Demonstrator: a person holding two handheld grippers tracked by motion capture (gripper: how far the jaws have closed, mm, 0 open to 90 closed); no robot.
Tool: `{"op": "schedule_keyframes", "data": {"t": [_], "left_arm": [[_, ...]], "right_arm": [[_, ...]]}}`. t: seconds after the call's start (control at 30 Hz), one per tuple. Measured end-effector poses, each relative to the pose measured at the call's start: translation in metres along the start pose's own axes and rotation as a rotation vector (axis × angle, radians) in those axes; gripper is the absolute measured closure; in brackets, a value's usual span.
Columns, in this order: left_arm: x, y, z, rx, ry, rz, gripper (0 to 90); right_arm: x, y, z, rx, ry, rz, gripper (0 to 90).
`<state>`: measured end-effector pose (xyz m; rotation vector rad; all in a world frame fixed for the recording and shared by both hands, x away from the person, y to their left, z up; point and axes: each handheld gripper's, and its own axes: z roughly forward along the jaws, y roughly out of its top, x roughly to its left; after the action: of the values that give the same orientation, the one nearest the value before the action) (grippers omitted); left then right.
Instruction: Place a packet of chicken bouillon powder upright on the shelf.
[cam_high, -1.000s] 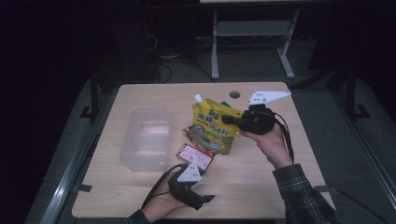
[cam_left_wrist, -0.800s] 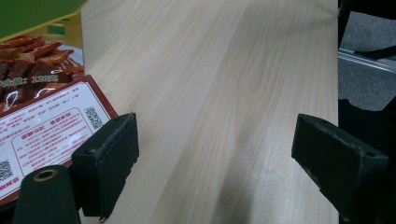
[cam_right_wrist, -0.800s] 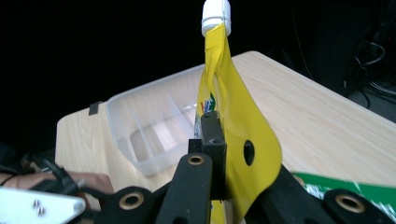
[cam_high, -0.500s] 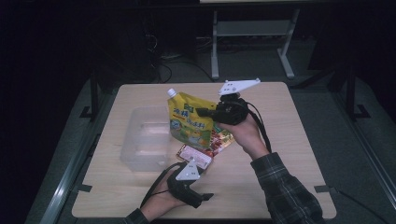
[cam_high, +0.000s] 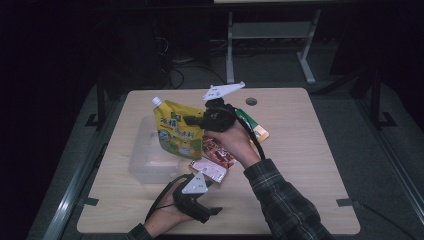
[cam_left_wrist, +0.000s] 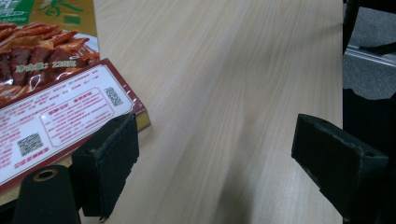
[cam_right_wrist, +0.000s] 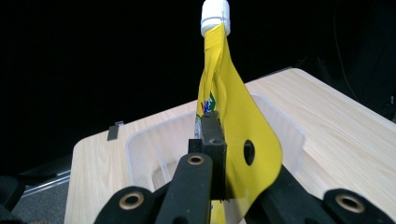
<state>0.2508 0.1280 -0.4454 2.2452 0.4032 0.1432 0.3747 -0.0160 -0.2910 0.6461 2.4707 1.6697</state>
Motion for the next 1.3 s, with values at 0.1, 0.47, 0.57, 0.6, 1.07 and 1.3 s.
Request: {"op": "schedule_keyframes", "data": {"t": [0.1,0.47,0.57,0.6,1.07,1.3], "left_arm": [[0.001,-0.002,-0.001,0.002,0.0,-0.002,14.2],[0.0,-0.008,-0.006,-0.005,-0.002,-0.011,14.2],[0.0,-0.009,-0.007,0.001,-0.004,-0.011,14.2],[0.0,-0.01,-0.008,0.007,-0.003,-0.007,14.2],[-0.003,-0.01,-0.006,0.017,-0.016,-0.002,14.2],[-0.003,-0.011,-0.006,0.016,-0.018,-0.009,14.2]], "right_arm": [[0.003,0.002,0.012,-0.004,0.015,0.007,90.0],[0.011,0.012,0.042,-0.001,0.043,-0.005,90.0],[0.013,0.014,0.048,-0.01,0.05,-0.003,90.0],[0.013,0.014,0.05,-0.008,0.051,-0.003,90.0],[0.017,0.006,0.07,0.019,0.068,0.003,90.0],[0.017,0.001,0.075,0.027,0.064,0.008,90.0]]}}
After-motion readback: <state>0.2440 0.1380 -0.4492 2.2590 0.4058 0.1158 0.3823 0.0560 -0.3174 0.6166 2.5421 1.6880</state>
